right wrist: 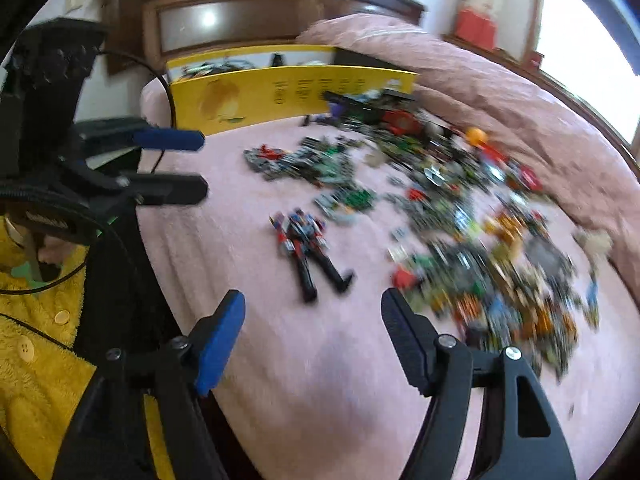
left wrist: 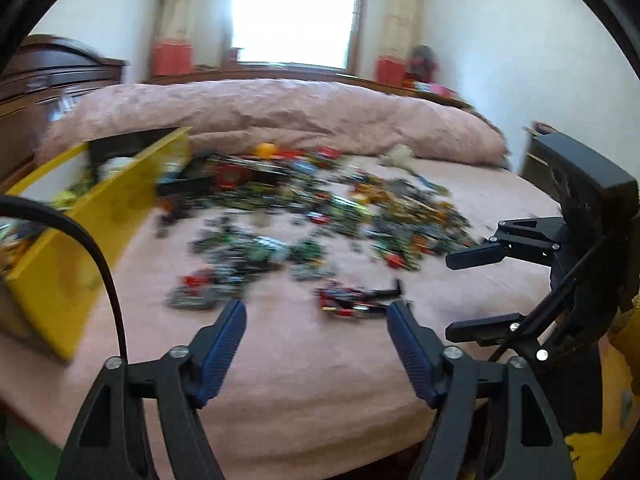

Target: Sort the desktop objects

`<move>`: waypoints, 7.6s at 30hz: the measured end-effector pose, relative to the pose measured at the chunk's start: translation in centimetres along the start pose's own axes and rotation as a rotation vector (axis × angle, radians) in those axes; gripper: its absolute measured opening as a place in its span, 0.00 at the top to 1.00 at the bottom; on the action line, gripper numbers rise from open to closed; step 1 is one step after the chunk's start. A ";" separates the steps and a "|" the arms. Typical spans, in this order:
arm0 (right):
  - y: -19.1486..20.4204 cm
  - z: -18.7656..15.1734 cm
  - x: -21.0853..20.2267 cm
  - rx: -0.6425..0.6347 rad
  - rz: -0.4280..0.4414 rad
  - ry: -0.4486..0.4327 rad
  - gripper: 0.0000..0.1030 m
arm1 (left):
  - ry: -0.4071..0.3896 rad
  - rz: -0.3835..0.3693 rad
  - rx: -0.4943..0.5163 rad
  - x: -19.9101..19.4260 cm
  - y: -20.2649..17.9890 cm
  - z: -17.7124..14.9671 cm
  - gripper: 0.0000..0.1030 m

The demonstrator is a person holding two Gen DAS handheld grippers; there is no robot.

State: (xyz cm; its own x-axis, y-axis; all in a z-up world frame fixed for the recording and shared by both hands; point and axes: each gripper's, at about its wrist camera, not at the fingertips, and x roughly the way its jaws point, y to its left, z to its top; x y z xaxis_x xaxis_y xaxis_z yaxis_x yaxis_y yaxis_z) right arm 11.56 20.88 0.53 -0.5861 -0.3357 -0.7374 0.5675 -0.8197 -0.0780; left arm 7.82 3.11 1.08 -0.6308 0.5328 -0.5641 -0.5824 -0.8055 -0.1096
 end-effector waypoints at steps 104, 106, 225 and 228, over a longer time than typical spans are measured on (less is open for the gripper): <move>-9.1 -0.6 5.6 0.550 -0.029 -0.055 0.66 | -0.100 0.140 -0.175 1.6 2.9 0.6 0.14; -9.8 -0.7 5.9 0.599 -0.021 -0.065 0.66 | -0.099 0.138 -0.173 1.6 2.8 0.5 0.14; -3.6 -5.1 0.3 0.476 -0.232 -0.194 0.53 | -0.173 0.438 -0.262 -4.7 9.7 7.0 0.14; -3.2 -4.6 0.3 0.484 -0.226 -0.195 0.53 | -0.191 0.459 -0.268 -5.2 11.3 8.1 0.14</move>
State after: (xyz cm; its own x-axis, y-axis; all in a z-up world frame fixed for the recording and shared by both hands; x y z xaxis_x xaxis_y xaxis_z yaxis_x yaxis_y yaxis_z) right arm 12.20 25.47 -2.54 -0.7843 -0.1695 -0.5968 0.1130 -0.9849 0.1312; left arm 0.39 -6.68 9.41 -0.8850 0.1295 -0.4472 -0.0912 -0.9901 -0.1062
